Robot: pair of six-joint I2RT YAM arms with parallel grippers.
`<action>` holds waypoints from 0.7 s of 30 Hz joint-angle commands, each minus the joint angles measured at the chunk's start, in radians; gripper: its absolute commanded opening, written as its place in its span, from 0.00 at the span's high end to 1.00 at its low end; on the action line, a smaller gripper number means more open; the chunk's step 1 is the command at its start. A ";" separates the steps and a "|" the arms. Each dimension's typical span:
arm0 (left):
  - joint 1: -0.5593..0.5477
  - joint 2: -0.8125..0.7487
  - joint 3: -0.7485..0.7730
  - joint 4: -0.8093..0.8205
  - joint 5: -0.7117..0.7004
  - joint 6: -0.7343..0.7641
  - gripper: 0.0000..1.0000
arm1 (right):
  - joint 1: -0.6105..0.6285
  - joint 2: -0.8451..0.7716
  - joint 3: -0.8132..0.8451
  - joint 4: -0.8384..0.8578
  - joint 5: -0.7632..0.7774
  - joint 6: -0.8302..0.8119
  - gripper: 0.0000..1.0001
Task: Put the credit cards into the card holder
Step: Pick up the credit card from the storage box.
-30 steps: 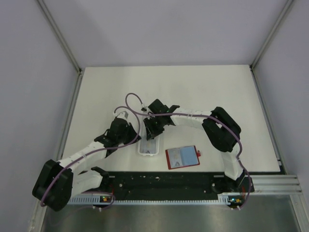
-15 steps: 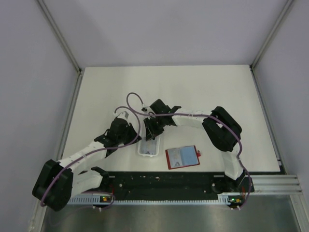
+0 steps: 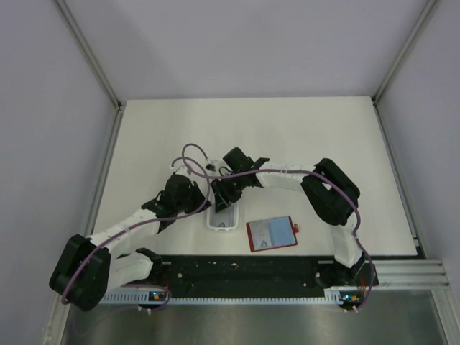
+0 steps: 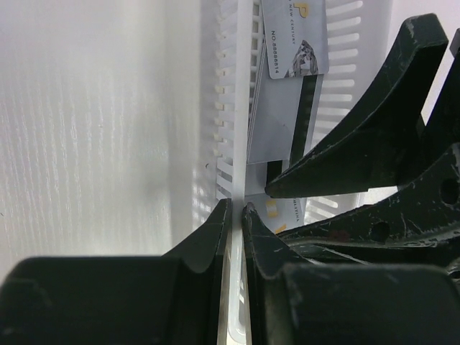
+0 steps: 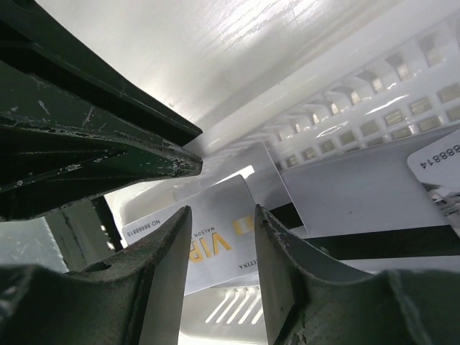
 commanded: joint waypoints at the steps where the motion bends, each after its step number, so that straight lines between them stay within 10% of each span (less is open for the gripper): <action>1: 0.007 0.016 0.024 -0.004 -0.031 0.029 1.00 | -0.009 -0.062 0.008 0.073 0.032 -0.090 0.59; 15: 0.007 0.001 0.024 -0.009 -0.023 0.062 1.00 | -0.010 -0.097 0.004 -0.005 0.246 -0.154 0.54; 21: 0.005 0.001 0.024 -0.006 -0.019 0.065 1.00 | -0.010 -0.272 -0.237 0.208 0.206 -0.122 0.53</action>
